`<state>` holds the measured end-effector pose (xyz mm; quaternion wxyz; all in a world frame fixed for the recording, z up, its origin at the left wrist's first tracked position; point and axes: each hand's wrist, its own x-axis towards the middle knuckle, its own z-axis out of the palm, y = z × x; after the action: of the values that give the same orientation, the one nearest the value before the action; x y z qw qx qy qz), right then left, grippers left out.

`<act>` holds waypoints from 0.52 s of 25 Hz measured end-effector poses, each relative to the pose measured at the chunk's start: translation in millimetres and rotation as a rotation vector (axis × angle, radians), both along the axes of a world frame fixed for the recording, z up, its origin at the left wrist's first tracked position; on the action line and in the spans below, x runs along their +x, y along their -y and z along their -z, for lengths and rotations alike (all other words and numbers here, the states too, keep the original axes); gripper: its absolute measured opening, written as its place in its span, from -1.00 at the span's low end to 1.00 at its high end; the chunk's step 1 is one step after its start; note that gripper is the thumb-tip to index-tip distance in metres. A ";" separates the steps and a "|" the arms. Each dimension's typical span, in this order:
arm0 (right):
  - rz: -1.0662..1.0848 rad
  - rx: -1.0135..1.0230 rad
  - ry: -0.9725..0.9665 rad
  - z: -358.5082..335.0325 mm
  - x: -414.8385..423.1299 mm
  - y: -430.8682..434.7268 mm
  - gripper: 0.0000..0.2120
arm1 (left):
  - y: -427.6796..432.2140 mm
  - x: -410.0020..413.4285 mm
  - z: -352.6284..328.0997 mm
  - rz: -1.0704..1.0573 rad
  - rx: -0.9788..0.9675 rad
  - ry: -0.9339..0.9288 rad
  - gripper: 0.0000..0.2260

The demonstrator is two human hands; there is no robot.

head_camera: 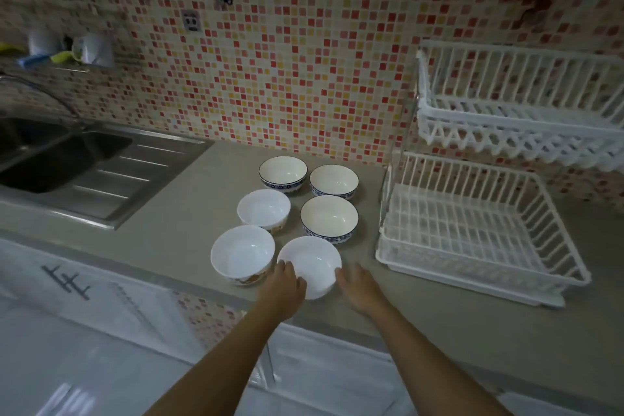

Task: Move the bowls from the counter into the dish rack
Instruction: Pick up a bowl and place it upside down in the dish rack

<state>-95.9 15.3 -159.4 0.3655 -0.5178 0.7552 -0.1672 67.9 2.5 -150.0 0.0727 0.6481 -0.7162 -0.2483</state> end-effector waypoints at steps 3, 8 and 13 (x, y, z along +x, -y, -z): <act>0.117 0.083 0.144 24.8 19.2 18.7 -0.38 | 3.5 2.4 24.4 0.031 0.042 -0.011 -0.56; 0.224 0.124 0.340 36.8 33.7 27.5 -0.63 | 3.1 5.9 32.7 0.078 0.017 0.002 -0.60; 0.151 0.016 0.238 35.9 24.8 17.2 -0.67 | -0.1 12.5 26.9 0.067 -0.099 0.028 -0.49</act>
<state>-71.1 -1.9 -195.3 0.4430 -0.4332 0.7446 -0.2484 80.4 2.6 -177.0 0.0864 0.6228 -0.7499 -0.2058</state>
